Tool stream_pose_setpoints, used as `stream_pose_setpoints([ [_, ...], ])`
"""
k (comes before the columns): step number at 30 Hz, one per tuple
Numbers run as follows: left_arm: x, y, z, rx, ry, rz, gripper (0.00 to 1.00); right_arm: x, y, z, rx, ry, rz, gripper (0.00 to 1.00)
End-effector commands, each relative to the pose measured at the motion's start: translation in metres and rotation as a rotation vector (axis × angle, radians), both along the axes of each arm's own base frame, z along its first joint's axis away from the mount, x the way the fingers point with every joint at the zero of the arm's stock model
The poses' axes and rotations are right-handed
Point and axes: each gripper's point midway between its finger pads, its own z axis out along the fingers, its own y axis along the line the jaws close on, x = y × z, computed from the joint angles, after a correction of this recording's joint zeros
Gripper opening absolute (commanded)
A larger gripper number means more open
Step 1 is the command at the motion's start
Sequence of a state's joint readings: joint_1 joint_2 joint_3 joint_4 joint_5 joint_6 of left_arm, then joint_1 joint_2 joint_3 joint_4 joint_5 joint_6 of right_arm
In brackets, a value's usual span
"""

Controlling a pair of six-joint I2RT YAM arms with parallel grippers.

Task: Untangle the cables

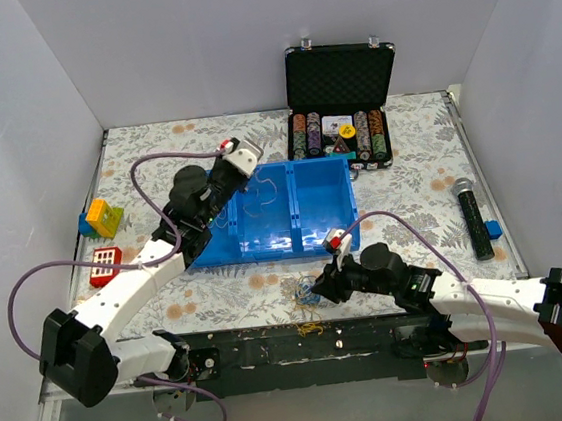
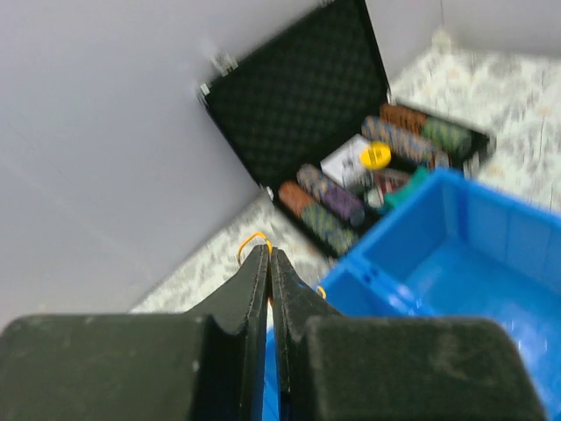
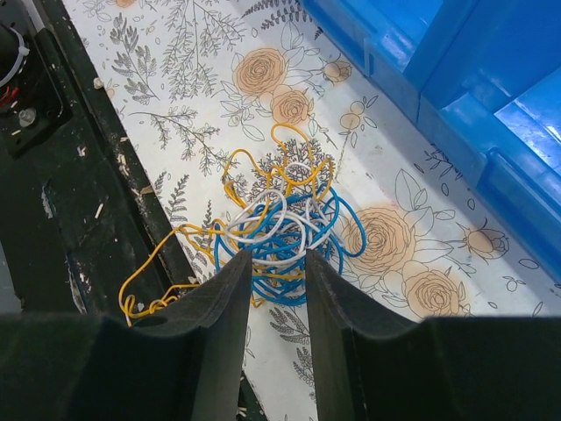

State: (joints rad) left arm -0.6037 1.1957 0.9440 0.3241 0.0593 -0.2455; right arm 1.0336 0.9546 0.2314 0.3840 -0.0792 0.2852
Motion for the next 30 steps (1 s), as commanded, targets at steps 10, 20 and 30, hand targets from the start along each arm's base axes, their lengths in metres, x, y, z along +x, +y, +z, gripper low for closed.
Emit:
stream_pose_setpoints([
  [10, 0.007, -0.008, -0.146, 0.293, 0.262, -0.049, 0.00, 0.005, 0.004, 0.018, 0.061, -0.032, -0.022, 0.38],
  [20, -0.004, -0.021, -0.174, 0.408, 0.421, -0.165, 0.62, 0.007, 0.002, 0.020, 0.060, -0.037, -0.037, 0.39],
  [30, -0.048, -0.020, -0.103, 0.319, 0.286, -0.297, 0.98, 0.010, -0.002, 0.026, 0.068, -0.056, -0.063, 0.40],
])
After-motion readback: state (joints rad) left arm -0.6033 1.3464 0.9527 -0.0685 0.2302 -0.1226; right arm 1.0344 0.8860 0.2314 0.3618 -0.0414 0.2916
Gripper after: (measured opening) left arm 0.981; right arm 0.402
